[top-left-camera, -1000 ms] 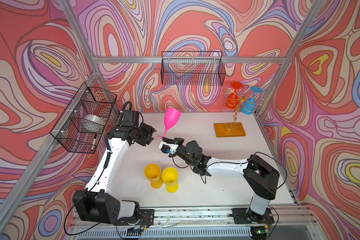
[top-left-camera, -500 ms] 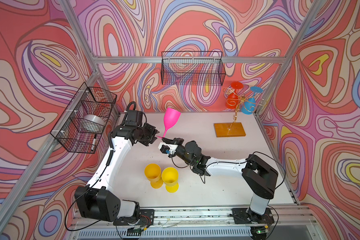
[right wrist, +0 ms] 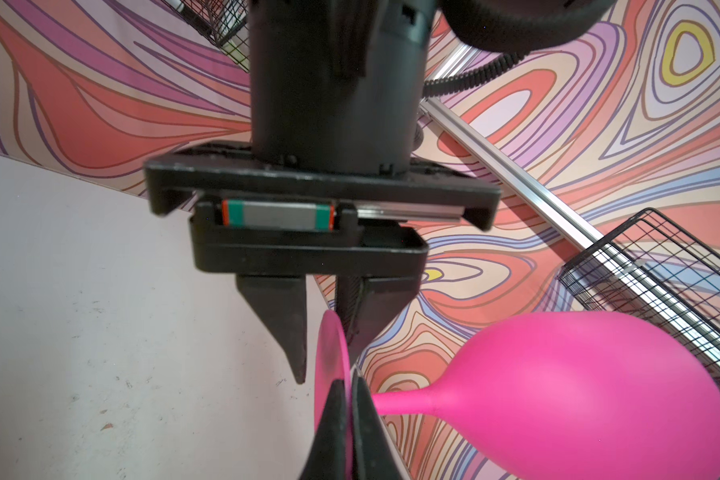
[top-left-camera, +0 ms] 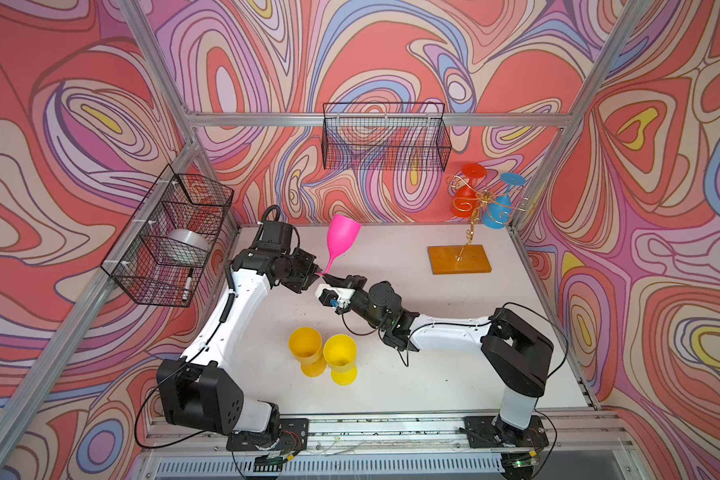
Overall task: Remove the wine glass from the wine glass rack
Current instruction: 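Hold the pink glass up while the left gripper moves to its foot, then close the left gripper on the pink glass foot while the right gripper opens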
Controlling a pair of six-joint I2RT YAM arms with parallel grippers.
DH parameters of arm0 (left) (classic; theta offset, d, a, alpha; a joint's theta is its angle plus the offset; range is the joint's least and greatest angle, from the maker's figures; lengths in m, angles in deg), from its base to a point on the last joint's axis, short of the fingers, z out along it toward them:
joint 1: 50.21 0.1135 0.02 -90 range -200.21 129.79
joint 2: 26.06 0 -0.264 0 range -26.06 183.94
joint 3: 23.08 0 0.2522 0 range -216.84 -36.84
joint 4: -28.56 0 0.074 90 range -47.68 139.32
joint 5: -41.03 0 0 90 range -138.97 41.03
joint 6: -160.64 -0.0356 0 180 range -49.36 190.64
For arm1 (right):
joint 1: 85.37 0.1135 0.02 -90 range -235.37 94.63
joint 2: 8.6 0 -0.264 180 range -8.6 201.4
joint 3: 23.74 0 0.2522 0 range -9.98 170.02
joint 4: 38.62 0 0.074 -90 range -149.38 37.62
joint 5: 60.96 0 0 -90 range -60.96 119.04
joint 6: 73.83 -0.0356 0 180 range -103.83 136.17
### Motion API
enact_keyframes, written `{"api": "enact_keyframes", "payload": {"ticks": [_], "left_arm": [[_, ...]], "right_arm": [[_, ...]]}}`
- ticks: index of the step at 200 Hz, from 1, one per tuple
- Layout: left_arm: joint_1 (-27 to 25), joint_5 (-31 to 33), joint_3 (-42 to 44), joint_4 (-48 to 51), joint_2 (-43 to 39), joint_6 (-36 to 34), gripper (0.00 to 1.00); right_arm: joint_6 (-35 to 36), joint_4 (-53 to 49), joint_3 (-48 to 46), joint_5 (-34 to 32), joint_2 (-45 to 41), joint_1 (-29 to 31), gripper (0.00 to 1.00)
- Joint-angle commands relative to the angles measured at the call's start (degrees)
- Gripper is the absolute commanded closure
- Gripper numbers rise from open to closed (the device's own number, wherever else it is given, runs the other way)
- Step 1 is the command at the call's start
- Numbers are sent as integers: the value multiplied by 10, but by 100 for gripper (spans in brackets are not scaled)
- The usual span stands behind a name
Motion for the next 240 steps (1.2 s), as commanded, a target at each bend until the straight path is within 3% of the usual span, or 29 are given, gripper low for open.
{"api": "enact_keyframes", "payload": {"ticks": [1, 13, 68, 90, 119, 134, 189, 240], "left_arm": [[-3, 21, 1, -1, 2, -4, 93], [-3, 22, 2, -2, 4, -7, 100], [-2, 23, 32, -27, 4, -28, 100], [-1, 22, 46, -54, 0, -39, 100], [7, 22, 65, -91, -18, -62, 100], [18, 22, 81, -120, -31, -70, 100], [92, -72, 153, -270, -37, -74, 100], [137, -175, 185, -406, -18, -93, 100]], "right_arm": [[4, 23, 13, -9, 9, 2, 100], [3, 22, 14, -10, 10, 2, 100], [-6, 22, 12, -20, 2, 2, 100], [-16, 12, 7, -31, -10, 2, 82], [-40, -22, -10, -37, -38, 3, 51], [-61, -42, -23, -45, -60, 4, 45], [-155, -154, -36, -59, -126, 4, 42], [-300, -335, 48, -36, -137, 4, 43]]}}
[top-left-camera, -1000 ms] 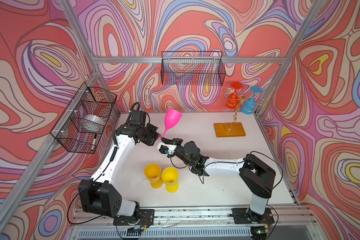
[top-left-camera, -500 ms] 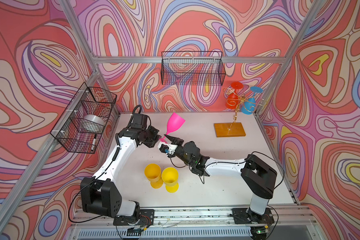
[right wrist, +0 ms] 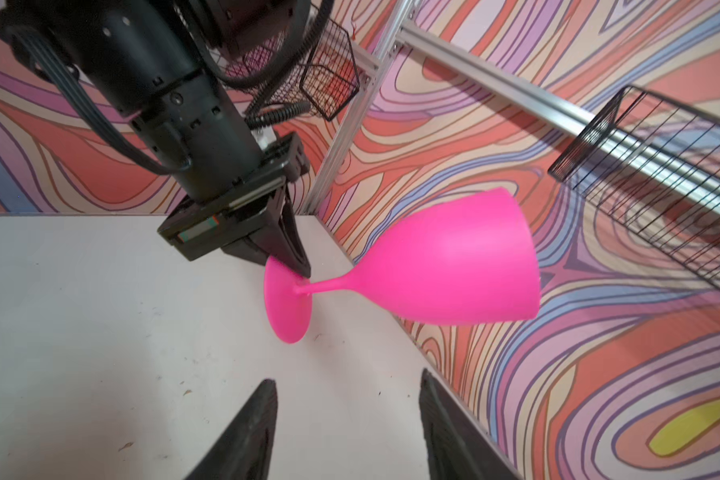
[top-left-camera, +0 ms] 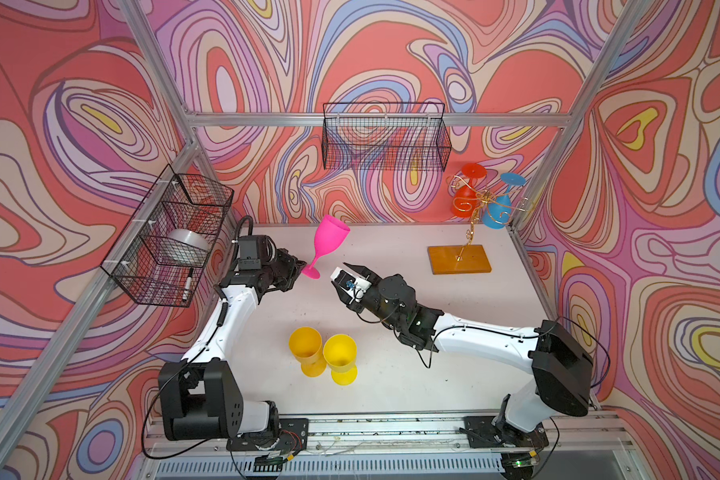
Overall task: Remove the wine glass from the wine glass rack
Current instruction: 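Close the left gripper on the pink glass foot while the right gripper opens, then move the right gripper to the pink glass bowl and close on it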
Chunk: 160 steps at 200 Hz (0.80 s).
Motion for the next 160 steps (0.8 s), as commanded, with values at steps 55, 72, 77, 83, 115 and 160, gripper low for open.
{"api": "enact_keyframes", "payload": {"ticks": [55, 72, 77, 83, 115, 160], "left_arm": [[29, -128, 34, -179, 30, -33, 100], [31, -138, 40, -201, 37, -31, 100], [32, -141, 43, -207, 38, -30, 100], [32, -142, 44, -211, 41, -29, 100], [32, -150, 51, -232, 47, -36, 100], [30, -156, 71, -294, 46, -41, 100]], "right_arm": [[-176, -219, 114, 24, -21, -1, 43], [-197, -254, 142, 21, -19, -5, 43], [-204, -264, 151, 17, -18, -6, 43], [-213, -277, 162, 13, -16, -8, 44], [-269, -347, 222, 9, -10, -20, 46], [-344, -426, 287, 5, -11, -38, 50]]}}
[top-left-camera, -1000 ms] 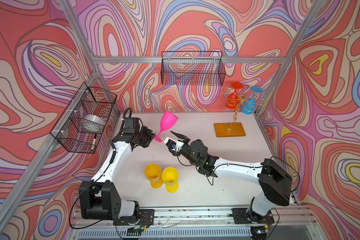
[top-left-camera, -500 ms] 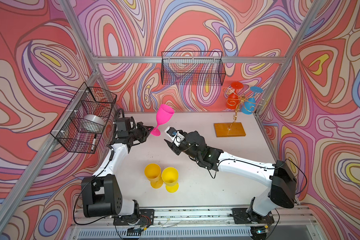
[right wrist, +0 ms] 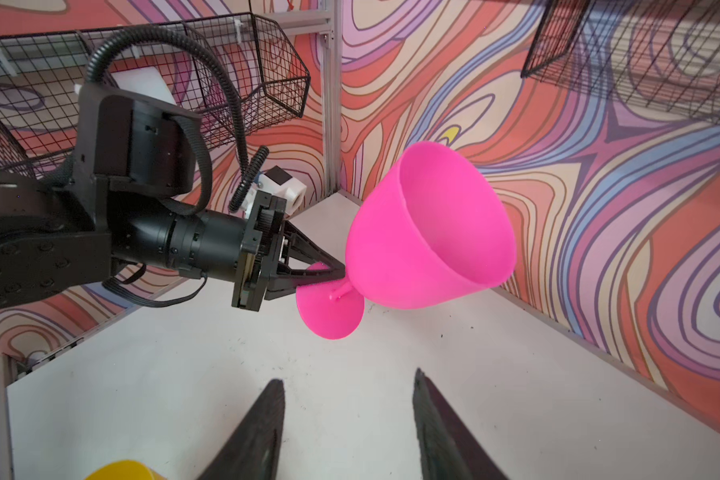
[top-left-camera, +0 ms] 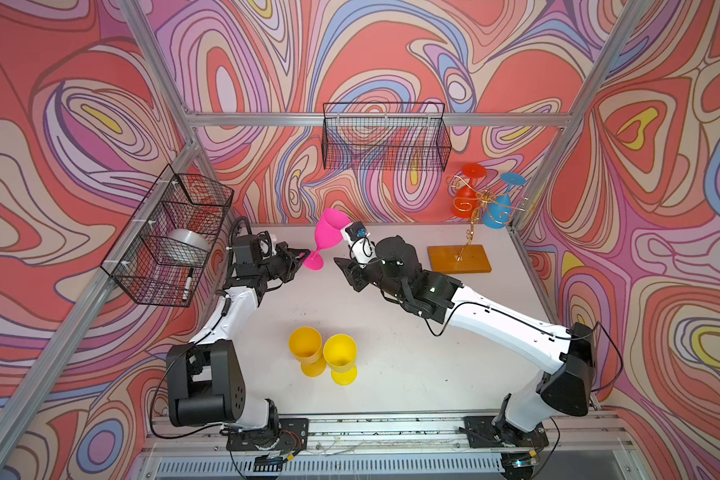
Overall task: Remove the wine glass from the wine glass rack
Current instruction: 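Move the right gripper to the pink glass bowl and close on it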
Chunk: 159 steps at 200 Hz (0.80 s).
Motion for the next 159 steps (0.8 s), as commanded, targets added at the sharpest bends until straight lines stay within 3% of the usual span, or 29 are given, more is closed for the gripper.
{"api": "enact_keyframes", "payload": {"ticks": [1, 37, 93, 159], "left_arm": [[1, -17, 20, -80, 3, -5, 100], [-10, -22, 27, -108, 3, -23, 100], [-47, 21, -15, 17, -19, -145, 100], [-69, 43, -23, 46, -30, -180, 100]], "right_arm": [[-67, -77, 39, -9, -8, -12, 51], [-115, -157, 104, -5, 6, -24, 53], [-146, -234, 178, 30, 35, -33, 53], [-170, -254, 205, 64, 58, -46, 56]]}}
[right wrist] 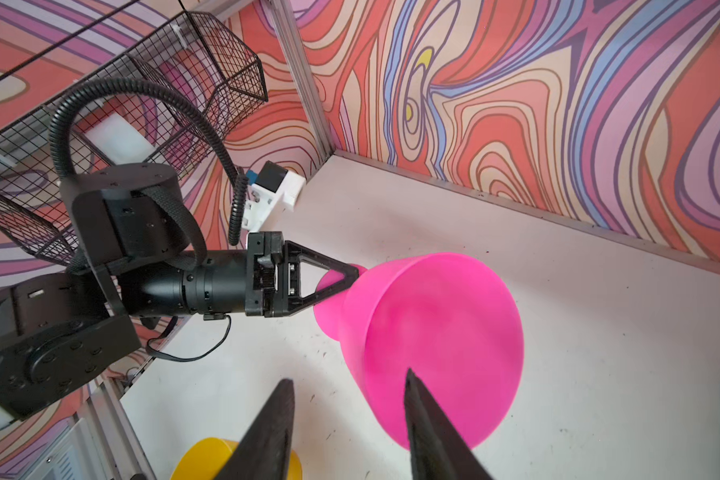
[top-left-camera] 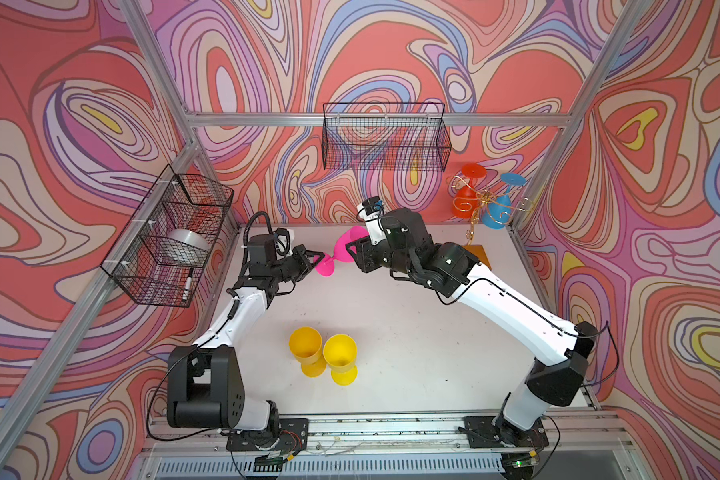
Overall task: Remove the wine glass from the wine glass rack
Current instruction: 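Move the right gripper to the pink glass bowl and close on it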
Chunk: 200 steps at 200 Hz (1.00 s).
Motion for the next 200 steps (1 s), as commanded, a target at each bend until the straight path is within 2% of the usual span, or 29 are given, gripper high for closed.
{"api": "enact_keyframes", "payload": {"ticks": [1, 46, 136, 155, 173, 181, 200], "left_arm": [[-2, 10, -17, 16, -17, -25, 100], [-3, 10, -17, 14, -20, -23, 100], [-3, 15, -15, 14, -25, -22, 100], [-3, 16, -15, 14, -23, -21, 100], [-3, 17, -14, 13, -24, -20, 100], [-3, 17, -15, 13, -23, -20, 100], [-3, 20, -15, 16, -24, -20, 100]], "right_arm": [[-15, -12, 17, 15, 13, -5, 56], [-33, 10, 23, 20, 30, -16, 61], [-75, 53, 46, 90, 81, -25, 71], [-77, 52, 59, 100, 95, -25, 77], [-77, 61, 59, 96, 98, -25, 91], [-76, 64, 59, 93, 99, -25, 100], [-70, 62, 67, 91, 102, -25, 100]]}}
